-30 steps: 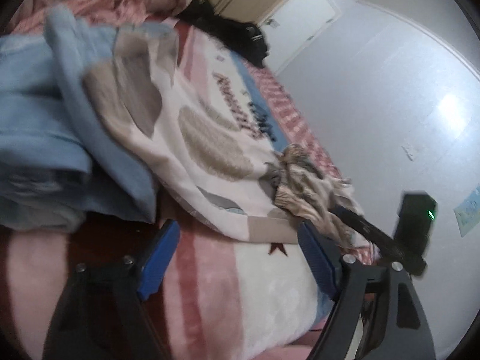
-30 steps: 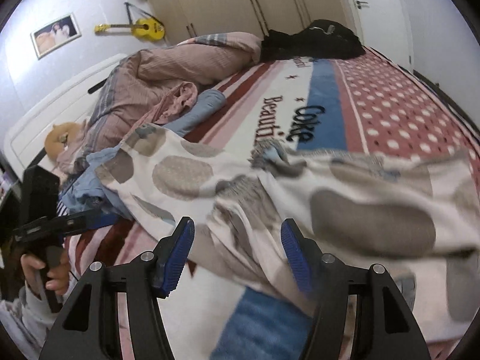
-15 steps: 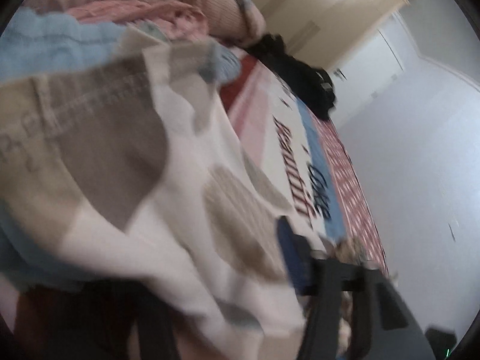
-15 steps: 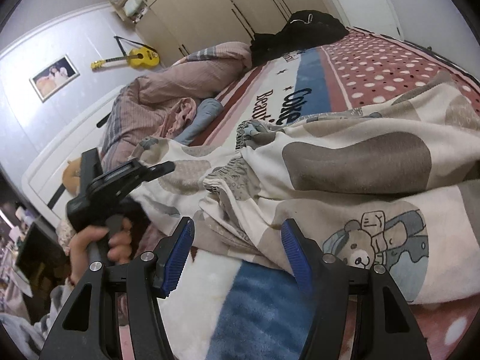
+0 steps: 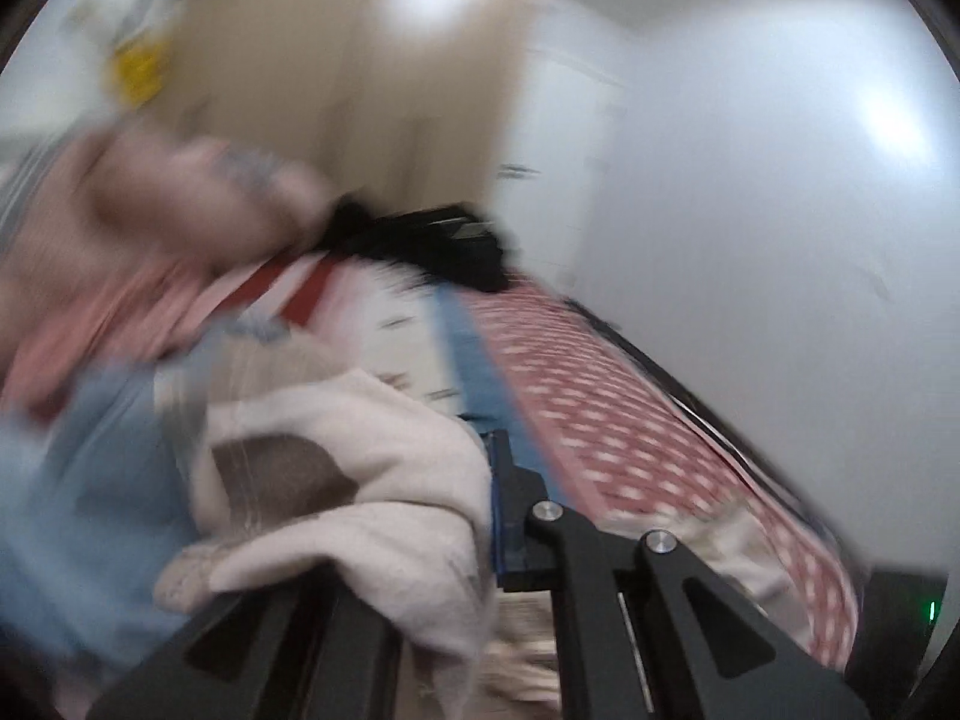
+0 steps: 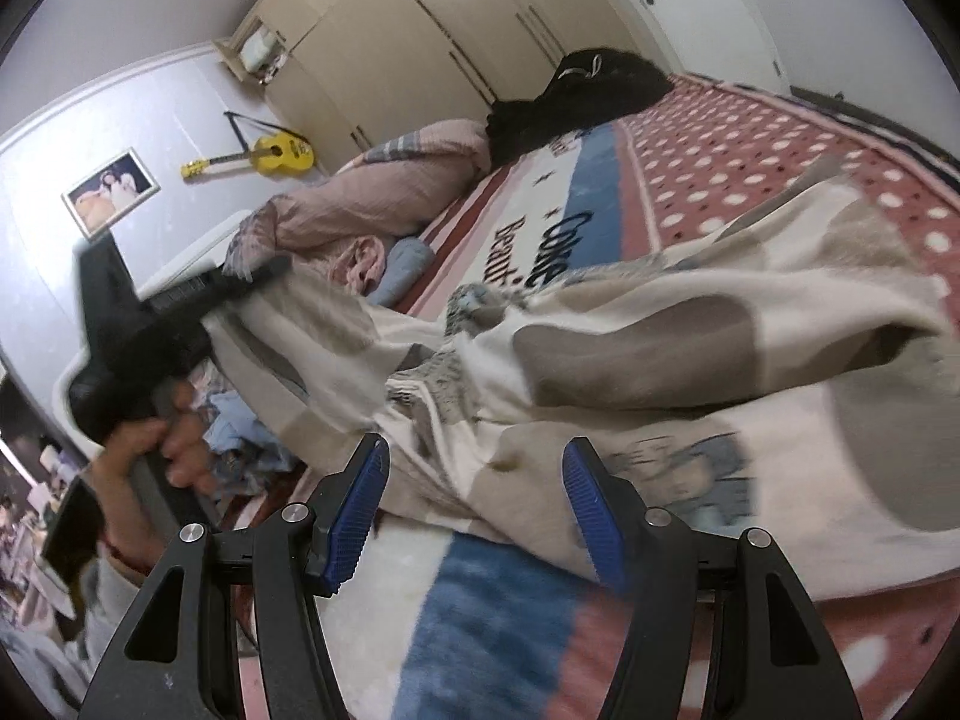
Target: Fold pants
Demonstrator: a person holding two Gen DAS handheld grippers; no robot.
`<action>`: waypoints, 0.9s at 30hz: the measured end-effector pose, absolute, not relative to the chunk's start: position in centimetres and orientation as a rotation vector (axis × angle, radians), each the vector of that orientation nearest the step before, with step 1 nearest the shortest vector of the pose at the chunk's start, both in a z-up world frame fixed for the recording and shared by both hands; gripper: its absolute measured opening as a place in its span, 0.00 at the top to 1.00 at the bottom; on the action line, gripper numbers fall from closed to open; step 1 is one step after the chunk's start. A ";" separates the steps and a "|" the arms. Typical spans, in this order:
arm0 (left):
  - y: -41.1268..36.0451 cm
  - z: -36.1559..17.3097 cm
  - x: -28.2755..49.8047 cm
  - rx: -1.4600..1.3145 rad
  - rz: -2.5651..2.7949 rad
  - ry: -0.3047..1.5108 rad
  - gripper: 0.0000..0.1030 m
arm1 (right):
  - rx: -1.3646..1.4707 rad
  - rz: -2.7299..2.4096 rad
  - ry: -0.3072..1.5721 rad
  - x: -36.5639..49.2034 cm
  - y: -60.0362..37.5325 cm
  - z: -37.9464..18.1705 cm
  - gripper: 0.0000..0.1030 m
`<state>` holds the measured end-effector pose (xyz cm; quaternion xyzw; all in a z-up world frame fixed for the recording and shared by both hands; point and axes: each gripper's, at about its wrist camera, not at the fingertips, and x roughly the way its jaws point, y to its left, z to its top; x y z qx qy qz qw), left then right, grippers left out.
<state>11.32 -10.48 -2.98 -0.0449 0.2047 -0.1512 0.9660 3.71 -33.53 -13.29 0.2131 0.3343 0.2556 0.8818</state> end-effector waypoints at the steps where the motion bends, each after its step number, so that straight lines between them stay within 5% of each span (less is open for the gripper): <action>1: -13.6 -2.5 10.9 -0.001 -0.361 0.408 0.96 | 0.445 0.521 0.688 3.5 -34.2 -13.1 0.44; 9: -28.6 -9.9 9.8 0.380 -0.749 0.715 0.88 | 0.461 0.359 0.644 0.1 -41.5 -12.9 0.45; 11: -28.5 -10.2 9.8 0.349 -0.797 0.762 0.53 | 0.387 0.293 0.664 -1.0 -42.7 -13.3 0.45; 14: -26.9 -8.6 9.1 0.294 -0.816 0.719 0.33 | 0.389 0.266 0.671 -2.3 -44.8 -13.6 0.45; 19: -21.8 -5.5 9.3 0.137 -0.838 0.712 0.31 | 0.376 0.220 0.628 -3.0 -46.6 -12.4 0.42; 27: -13.6 -4.3 9.3 0.009 -0.759 0.679 0.21 | 0.303 0.308 0.573 0.7 -42.2 -7.6 0.22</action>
